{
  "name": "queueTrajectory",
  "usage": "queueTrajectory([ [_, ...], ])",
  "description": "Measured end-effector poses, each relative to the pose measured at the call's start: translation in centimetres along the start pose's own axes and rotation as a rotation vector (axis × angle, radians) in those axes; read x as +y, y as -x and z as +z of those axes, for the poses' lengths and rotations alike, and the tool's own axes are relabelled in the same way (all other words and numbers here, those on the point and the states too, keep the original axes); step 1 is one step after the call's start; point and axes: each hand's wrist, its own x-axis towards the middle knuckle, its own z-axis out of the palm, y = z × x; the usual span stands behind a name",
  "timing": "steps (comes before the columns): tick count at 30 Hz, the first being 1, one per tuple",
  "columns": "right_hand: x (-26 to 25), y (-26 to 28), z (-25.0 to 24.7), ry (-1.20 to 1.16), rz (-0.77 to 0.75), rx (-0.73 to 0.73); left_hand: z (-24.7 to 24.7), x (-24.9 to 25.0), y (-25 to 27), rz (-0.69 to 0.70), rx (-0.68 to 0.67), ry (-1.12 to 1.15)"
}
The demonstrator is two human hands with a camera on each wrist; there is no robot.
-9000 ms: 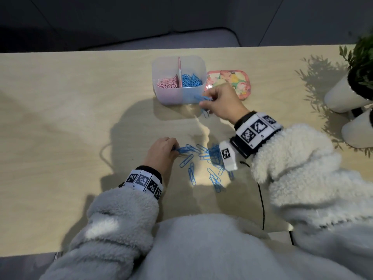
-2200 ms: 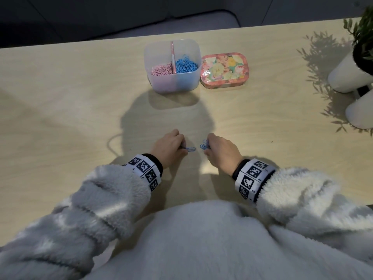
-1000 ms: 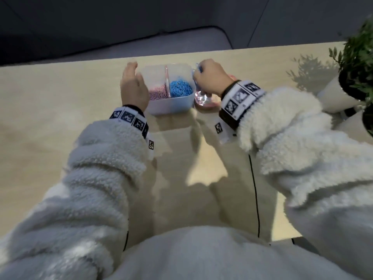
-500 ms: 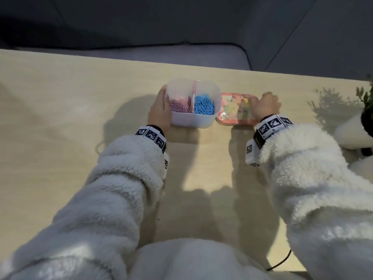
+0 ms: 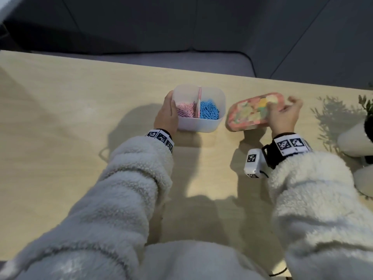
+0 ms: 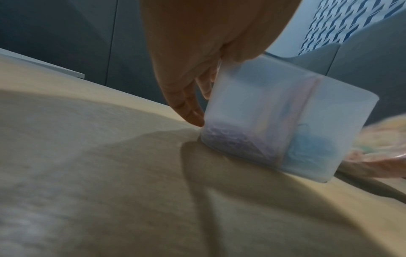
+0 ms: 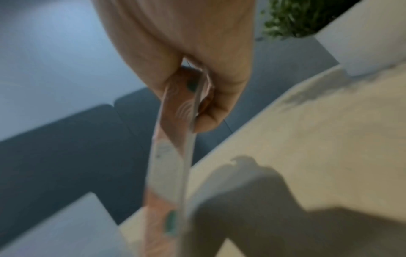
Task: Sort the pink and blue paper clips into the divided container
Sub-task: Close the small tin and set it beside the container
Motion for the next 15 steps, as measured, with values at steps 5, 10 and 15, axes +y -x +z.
queueTrajectory([
  [5,-4.7,3.6,-0.1,-0.343,-0.261,0.004,-0.3,0.2,0.5,-0.017,-0.038,0.072],
  [10,-6.4,5.8,5.9,-0.322,-0.162,-0.233,-1.1,0.7,-0.4,-0.163,-0.007,0.342],
  [15,-4.3,5.9,8.9,-0.19,-0.061,-0.257,-1.2,3.2,-1.8,-0.175,-0.08,0.473],
])
